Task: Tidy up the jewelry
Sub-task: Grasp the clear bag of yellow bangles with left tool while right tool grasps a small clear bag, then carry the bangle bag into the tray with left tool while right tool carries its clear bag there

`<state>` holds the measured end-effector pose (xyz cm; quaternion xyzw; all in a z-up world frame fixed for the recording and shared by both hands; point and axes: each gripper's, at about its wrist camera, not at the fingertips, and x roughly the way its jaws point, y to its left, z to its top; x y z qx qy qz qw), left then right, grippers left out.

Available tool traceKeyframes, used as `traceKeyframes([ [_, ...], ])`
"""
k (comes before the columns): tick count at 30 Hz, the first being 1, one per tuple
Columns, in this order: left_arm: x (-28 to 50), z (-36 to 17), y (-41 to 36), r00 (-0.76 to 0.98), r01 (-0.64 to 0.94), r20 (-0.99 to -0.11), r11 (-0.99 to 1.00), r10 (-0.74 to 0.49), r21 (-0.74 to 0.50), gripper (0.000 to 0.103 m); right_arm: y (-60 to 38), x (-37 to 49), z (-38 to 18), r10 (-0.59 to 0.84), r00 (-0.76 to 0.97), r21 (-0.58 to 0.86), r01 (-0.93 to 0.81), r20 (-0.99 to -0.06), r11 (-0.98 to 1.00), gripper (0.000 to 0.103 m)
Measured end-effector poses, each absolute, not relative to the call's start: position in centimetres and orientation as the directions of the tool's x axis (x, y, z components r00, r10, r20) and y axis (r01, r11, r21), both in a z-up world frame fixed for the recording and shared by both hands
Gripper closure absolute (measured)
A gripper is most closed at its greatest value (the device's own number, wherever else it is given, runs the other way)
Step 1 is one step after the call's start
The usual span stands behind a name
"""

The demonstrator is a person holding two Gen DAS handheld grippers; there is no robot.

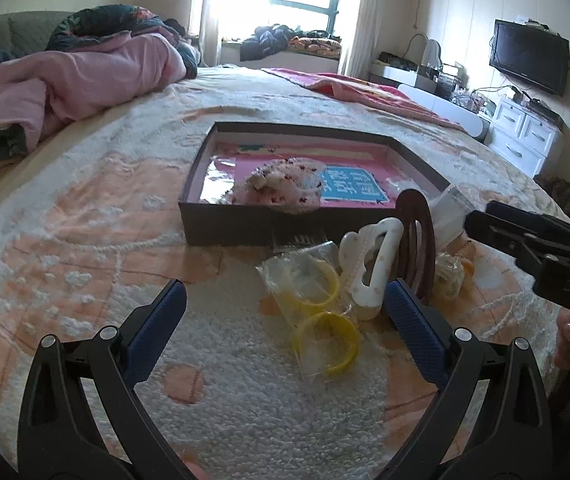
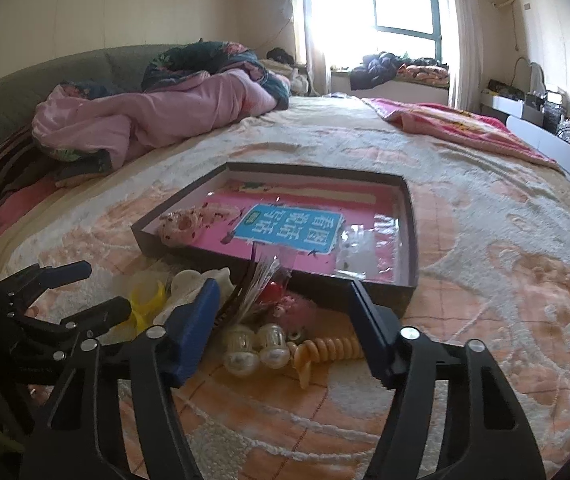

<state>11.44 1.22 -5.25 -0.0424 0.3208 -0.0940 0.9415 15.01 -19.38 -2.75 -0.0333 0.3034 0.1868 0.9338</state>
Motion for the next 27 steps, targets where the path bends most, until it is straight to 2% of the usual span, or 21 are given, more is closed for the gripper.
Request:
traceKeyframes([
  [5, 11.9, -5.7, 0.8, 0.76, 0.165, -0.609, 0.974, -0.226, -0.156, 0.012, -18.8, 16.1, -3.7, 0.354, 0.712, 0.087, -0.383, -0.606, 0.92, 0.064],
  [7, 12.0, -6.0, 0.6, 0.752, 0.17, -0.616, 0.972, -0.235, -0.163, 0.012, -18.3, 16.3, -3.9, 0.348, 0.706, 0.076, -0.386, -0.617, 0.919, 0.078],
  [9, 12.1, -6.3, 0.5, 0.747, 0.17, -0.621, 0.971, -0.237, -0.166, 0.013, -18.0, 16.5, -4.2, 0.346, 0.704, 0.07, -0.39, -0.62, 0.918, 0.088],
  [12, 12.3, -6.6, 0.3, 0.738, 0.174, -0.63, 0.97, -0.241, -0.168, 0.021, -17.5, 16.5, -4.1, 0.359, 0.706, 0.073, -0.401, -0.611, 0.913, 0.09],
  [22, 12.2, -6.6, 0.7, 0.721, 0.203, -0.631, 0.958, -0.287, -0.204, 0.066, -17.4, 16.5, -3.6, 0.379, 0.709, 0.096, -0.405, -0.596, 0.909, 0.093],
  [27, 12.3, -6.5, 1.6, 0.712, 0.184, -0.644, 0.96, -0.279, -0.212, 0.069, -17.7, 16.3, -3.4, 0.382, 0.711, 0.102, -0.403, -0.59, 0.909, 0.093],
])
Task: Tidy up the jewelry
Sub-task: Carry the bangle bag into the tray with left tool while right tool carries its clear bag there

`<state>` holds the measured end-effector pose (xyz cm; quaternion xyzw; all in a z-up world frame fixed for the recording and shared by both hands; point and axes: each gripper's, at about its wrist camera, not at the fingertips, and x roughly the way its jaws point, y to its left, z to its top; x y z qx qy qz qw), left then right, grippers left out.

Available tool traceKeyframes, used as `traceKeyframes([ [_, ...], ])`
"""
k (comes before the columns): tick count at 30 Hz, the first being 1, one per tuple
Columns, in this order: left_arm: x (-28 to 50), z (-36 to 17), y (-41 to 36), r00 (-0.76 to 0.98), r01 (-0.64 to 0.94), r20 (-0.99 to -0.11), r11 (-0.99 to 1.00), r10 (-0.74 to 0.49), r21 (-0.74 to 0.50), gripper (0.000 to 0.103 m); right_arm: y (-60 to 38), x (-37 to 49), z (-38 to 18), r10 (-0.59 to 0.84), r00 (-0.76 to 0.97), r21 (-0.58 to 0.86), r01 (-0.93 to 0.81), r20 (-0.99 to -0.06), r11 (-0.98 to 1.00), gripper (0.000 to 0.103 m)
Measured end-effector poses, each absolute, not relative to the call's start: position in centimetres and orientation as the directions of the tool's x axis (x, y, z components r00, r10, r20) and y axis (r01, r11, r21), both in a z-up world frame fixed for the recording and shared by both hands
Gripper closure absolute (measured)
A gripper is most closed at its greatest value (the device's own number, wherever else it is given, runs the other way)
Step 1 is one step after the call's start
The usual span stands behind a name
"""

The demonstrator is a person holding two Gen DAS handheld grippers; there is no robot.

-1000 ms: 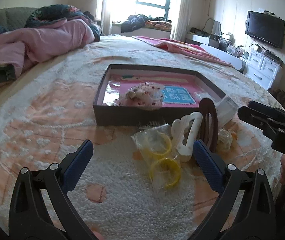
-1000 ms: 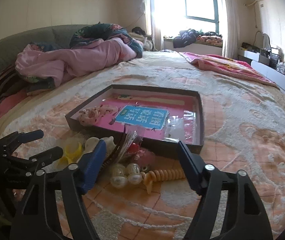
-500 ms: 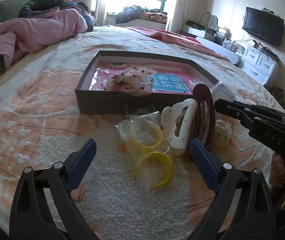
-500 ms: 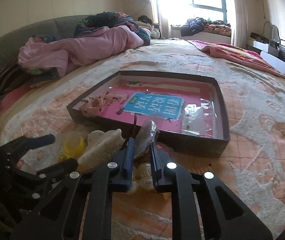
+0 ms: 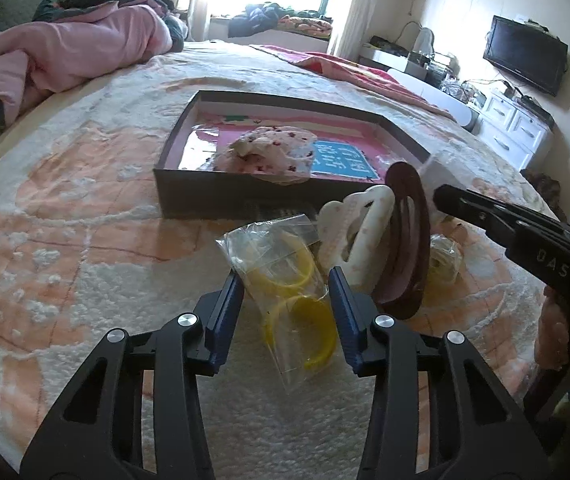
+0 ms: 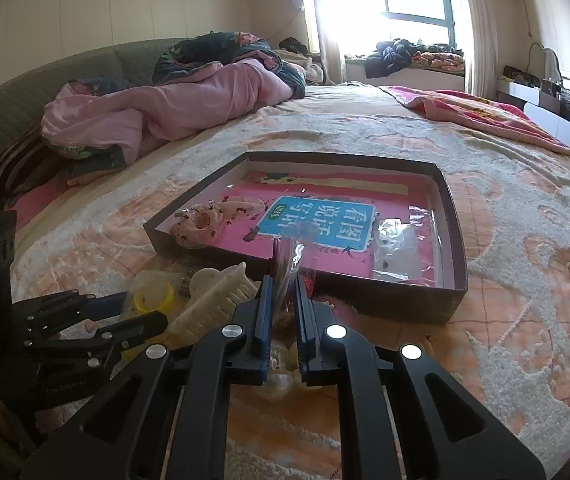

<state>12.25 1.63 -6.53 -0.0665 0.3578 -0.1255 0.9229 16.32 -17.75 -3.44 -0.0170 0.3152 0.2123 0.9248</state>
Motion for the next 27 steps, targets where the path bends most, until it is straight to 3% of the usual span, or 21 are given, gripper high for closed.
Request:
traceKeyframes([
  [4, 12.1, -6.1, 2.1, 0.722, 0.17, -0.638, 0.963, -0.266, -0.209, 0.073, -18.2, 16.0, -3.1, 0.387, 0.718, 0.116, -0.397, -0.578, 0.91, 0.094],
  [27, 11.6, -2.6, -0.3, 0.763, 0.208, -0.588, 0.963, -0.269, -0.171, 0.073, -22.8, 13.9, 0.2, 0.388, 0.771, 0.183, -0.344, -0.505, 0.921, 0.095],
])
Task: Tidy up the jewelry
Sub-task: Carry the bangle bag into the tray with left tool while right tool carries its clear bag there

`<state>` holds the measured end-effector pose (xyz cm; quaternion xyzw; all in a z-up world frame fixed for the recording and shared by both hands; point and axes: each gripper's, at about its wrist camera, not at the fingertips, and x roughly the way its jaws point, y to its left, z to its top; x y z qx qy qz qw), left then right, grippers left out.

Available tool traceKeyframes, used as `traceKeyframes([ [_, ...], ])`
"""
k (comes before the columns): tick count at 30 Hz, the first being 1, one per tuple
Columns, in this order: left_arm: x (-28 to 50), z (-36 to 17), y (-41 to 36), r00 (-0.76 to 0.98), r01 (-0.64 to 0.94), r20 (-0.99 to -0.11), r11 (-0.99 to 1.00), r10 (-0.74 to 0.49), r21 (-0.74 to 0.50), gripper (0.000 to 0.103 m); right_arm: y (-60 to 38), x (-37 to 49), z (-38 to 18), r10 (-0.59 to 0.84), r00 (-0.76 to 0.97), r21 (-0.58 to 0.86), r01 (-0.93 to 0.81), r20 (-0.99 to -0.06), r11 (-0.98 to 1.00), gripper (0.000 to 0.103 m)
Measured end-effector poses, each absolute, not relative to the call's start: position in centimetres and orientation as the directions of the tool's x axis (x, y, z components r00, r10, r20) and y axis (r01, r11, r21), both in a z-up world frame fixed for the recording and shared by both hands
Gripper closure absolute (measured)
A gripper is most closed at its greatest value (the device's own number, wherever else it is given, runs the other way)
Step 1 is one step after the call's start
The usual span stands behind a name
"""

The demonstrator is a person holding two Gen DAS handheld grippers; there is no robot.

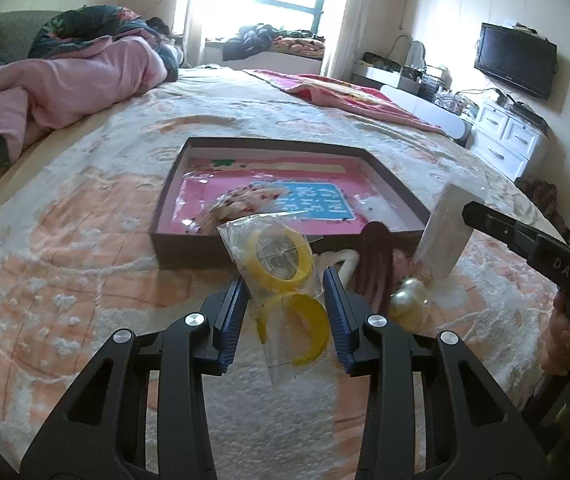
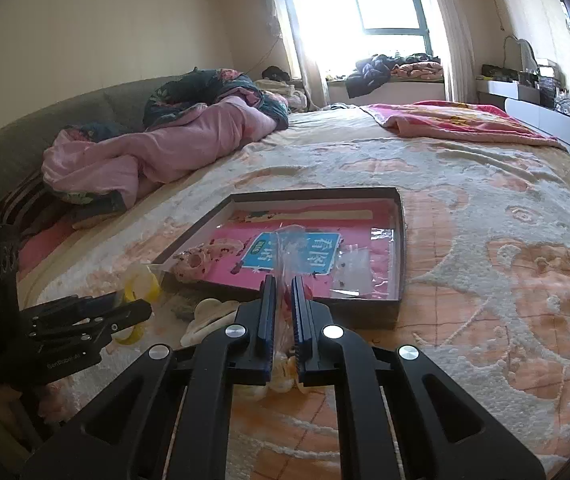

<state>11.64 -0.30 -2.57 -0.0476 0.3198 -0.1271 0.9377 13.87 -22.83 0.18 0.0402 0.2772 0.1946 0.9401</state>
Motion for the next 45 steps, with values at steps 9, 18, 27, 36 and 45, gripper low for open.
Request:
traceKeyframes([
  [9, 12.7, -1.5, -2.5, 0.765, 0.243, -0.577, 0.958, -0.287, -0.154, 0.073, -24.7, 14.3, 0.5, 0.36, 0.792, 0.192, -0.305, -0.493, 0.933, 0.096],
  [18, 14.6, -1.0, -3.6, 0.767, 0.253, -0.574, 0.957, -0.287, -0.139, 0.073, -25.8, 15.8, 0.8, 0.345, 0.801, 0.202, -0.28, -0.489, 0.938, 0.096],
  [27, 17.3, -0.5, -3.9, 0.762, 0.256, -0.571, 0.952, -0.304, -0.164, 0.073, -25.8, 17.5, 1.1, 0.341, 0.801, 0.205, -0.274, -0.492, 0.94, 0.096],
  [36, 19.8, -0.4, -4.0, 0.76, 0.251, -0.58, 0.956, -0.292, -0.152, 0.073, -25.4, 19.5, 1.4, 0.336, 0.804, 0.198, -0.273, -0.491, 0.941, 0.096],
  [45, 21.9, -1.1, -3.8, 0.746, 0.24, -0.607, 0.961, -0.273, -0.137, 0.073, -24.9, 23.0, 1.6, 0.332, 0.803, 0.201, -0.266, -0.495, 0.943, 0.096],
])
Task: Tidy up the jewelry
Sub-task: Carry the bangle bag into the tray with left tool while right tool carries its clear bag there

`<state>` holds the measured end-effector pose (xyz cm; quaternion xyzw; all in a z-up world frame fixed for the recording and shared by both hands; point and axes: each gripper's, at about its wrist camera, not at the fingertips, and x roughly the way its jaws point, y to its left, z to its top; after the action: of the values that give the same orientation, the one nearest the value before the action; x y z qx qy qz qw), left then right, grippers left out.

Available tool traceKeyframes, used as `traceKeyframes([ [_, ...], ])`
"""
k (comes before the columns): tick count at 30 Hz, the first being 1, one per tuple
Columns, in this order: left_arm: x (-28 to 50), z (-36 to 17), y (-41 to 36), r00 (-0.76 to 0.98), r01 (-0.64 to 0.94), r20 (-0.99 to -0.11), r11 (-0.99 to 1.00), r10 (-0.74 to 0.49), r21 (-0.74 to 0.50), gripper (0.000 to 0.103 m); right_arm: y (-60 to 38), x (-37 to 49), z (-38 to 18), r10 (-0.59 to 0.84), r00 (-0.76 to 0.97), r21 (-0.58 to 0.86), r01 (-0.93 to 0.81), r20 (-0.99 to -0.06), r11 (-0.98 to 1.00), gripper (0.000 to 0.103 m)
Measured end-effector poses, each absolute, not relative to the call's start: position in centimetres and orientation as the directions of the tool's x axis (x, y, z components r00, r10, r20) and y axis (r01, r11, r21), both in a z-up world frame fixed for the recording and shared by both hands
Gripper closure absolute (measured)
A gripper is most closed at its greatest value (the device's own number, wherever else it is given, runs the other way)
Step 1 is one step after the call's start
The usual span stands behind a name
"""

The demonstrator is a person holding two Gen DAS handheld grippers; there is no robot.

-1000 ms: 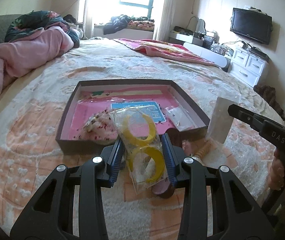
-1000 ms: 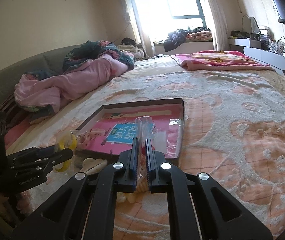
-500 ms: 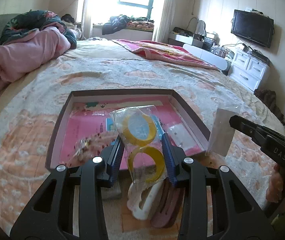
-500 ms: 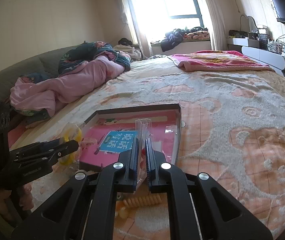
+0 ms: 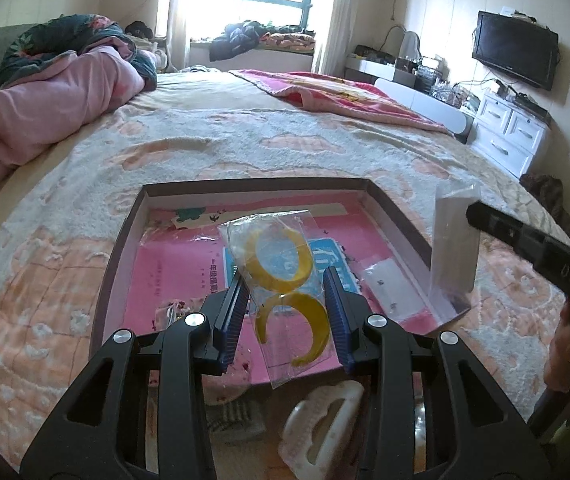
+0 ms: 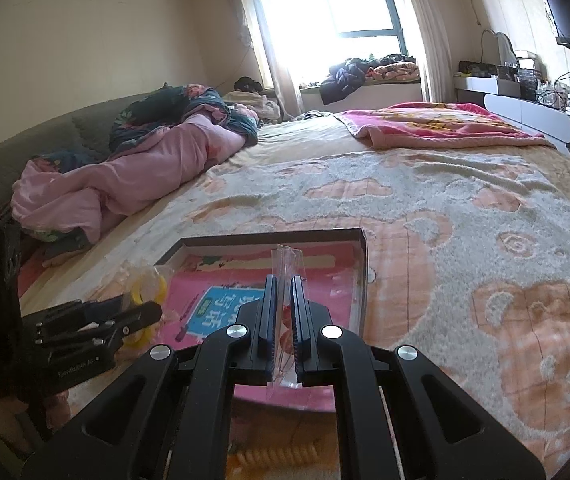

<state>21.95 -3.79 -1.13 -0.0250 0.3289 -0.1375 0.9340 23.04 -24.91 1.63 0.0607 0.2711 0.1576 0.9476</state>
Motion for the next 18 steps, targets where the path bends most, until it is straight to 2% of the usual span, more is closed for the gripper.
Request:
traceKeyframes([
  [12, 24.7, -2.6, -2.9, 0.726, 0.211, -0.644, 0.969, -0.242, -0.126, 0.073, -24.1, 27.6, 0.5, 0.316, 0.784, 0.2, -0.246, -0.534, 0.948, 0.096],
  [18, 25.6, -3.1, -2.3, 0.723, 0.191, -0.653, 0.974, -0.224, -0.122, 0.073, -23.2, 29.3, 0.0, 0.354, 0.756, 0.235, -0.267, -0.551, 0.935, 0.096],
])
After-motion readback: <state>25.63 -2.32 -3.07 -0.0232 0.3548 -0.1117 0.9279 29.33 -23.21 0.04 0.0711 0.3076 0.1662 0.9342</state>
